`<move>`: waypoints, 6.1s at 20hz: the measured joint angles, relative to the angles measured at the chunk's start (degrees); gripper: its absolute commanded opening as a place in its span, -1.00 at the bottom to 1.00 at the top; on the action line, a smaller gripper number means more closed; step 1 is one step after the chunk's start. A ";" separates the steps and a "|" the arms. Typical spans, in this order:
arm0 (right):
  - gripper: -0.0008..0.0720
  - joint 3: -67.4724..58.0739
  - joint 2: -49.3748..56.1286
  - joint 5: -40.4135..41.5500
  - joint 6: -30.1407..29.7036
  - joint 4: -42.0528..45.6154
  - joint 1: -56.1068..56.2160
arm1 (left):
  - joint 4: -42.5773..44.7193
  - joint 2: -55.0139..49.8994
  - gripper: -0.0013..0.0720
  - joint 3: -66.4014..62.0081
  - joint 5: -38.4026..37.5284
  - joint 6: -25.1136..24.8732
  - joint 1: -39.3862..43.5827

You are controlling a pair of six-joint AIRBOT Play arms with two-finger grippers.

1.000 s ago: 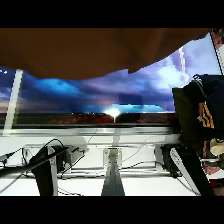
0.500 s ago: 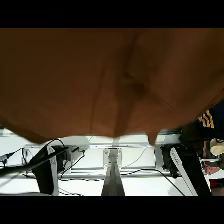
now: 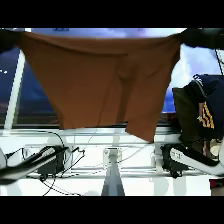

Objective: Fold the clothes and pants, and hang the long-sleeved shirts on hangers.

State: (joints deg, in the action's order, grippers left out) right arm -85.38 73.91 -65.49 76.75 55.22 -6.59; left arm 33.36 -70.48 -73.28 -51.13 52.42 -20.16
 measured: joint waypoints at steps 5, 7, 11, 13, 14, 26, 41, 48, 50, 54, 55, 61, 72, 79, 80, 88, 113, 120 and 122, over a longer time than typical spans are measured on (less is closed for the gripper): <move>-0.94 0.90 12.83 7.30 -0.24 0.42 1.53 | -0.46 -12.52 -0.93 -0.04 15.21 -4.26 8.02; -0.94 1.03 14.97 11.23 -0.28 0.61 1.77 | -0.31 -14.36 -0.93 -0.07 18.43 -4.70 9.25; -0.94 1.07 16.57 14.12 -0.24 4.76 1.42 | 6.49 -16.31 -0.93 -0.07 14.60 -1.53 9.73; -0.94 1.05 16.83 12.66 0.09 6.51 0.17 | 11.54 -16.72 -0.93 -0.07 10.58 3.04 8.68; -0.94 1.01 16.90 11.50 0.31 7.23 -0.81 | 13.44 -16.92 -0.93 -0.07 7.80 4.79 8.09; 0.31 2.49 16.00 -3.63 0.81 11.26 -4.74 | 14.16 -23.87 0.92 -0.17 -7.91 9.57 8.39; 0.26 41.24 -12.96 -10.69 2.14 16.22 -4.83 | 23.87 -5.84 0.91 -0.17 -22.47 10.62 -5.40; 0.26 60.15 -17.25 6.80 4.74 4.02 -4.83 | 24.98 -6.36 0.91 -0.13 -25.73 13.57 -6.54; -0.22 61.42 -16.09 9.60 4.83 2.32 -4.83 | 25.11 -6.43 0.91 -0.13 -26.69 13.88 -6.64; -0.94 62.47 -14.45 14.53 4.72 0.76 -4.83 | 25.53 -6.60 0.91 -0.13 -26.99 15.41 -6.84; -0.94 62.49 -14.32 15.45 4.33 0.46 -4.83 | 26.64 -6.69 0.91 -0.13 -27.15 16.44 -7.08; -0.94 61.66 -13.94 16.72 1.46 0.00 -4.83 | 34.53 -7.41 0.09 5.01 -31.41 20.72 -10.47; -0.94 61.35 -13.90 16.65 0.33 -0.44 -4.83 | 15.06 -8.44 0.22 32.68 -17.70 5.57 -12.90; -0.94 61.35 -13.90 17.00 0.24 -0.44 -4.83 | 5.57 -13.42 -0.50 34.95 -12.00 1.75 -8.50; -0.94 61.35 -13.90 17.00 0.13 -0.44 -4.83 | 4.31 -13.88 -0.88 34.95 -9.75 1.51 -8.04; -0.94 52.98 -14.64 6.84 -2.36 -1.01 -4.83 | -4.22 -11.74 -0.93 28.44 -17.33 -3.89 -7.21; -0.94 32.79 -1.68 42.71 -2.82 -22.03 9.97 | 6.47 0.33 -0.93 27.78 -5.07 2.99 -3.67; -0.57 27.41 8.61 45.86 -2.71 -22.01 10.21 | -0.79 -4.96 -0.30 27.78 6.86 3.74 -3.50; 0.92 27.10 9.68 46.23 -2.67 -21.97 10.25 | -3.06 -5.86 0.91 27.78 8.59 3.76 -3.39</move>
State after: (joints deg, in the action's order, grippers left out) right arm -58.28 83.59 -19.27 74.08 33.26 3.66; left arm 30.30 -76.34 -45.50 -42.54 56.18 -23.55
